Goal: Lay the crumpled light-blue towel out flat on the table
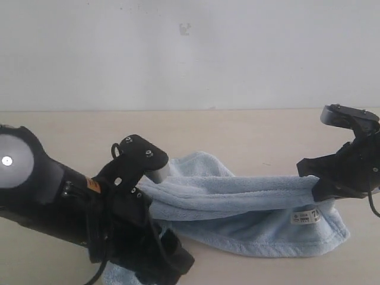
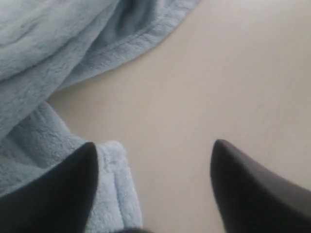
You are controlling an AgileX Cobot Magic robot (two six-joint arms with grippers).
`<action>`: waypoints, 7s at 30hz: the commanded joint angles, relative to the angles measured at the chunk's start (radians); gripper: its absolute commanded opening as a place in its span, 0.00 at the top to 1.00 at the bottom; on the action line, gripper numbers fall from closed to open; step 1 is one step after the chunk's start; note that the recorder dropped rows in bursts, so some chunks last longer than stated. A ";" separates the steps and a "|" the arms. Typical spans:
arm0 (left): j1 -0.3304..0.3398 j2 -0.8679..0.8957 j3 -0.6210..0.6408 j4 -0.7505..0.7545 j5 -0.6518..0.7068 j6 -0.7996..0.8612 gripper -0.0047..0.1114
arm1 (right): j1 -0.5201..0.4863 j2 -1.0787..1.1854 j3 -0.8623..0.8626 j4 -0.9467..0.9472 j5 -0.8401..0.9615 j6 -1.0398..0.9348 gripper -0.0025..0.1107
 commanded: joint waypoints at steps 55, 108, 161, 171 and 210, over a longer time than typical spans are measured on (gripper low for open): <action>-0.005 0.202 0.004 0.543 0.165 -0.250 0.46 | -0.009 -0.005 0.002 0.107 0.047 -0.002 0.97; 0.090 -0.140 0.101 1.116 0.152 -0.528 0.87 | -0.011 -0.090 -0.070 -0.493 0.026 0.295 0.97; 0.088 -0.006 0.054 0.965 0.386 -0.873 0.49 | -0.011 -0.111 0.006 -0.470 0.020 0.362 0.38; 0.088 0.043 0.080 0.976 0.347 -0.739 0.49 | -0.011 -0.107 0.006 -0.468 -0.031 0.365 0.38; 0.088 0.091 0.022 1.182 0.476 -0.926 0.92 | -0.008 -0.016 0.097 -0.495 -0.233 0.379 0.64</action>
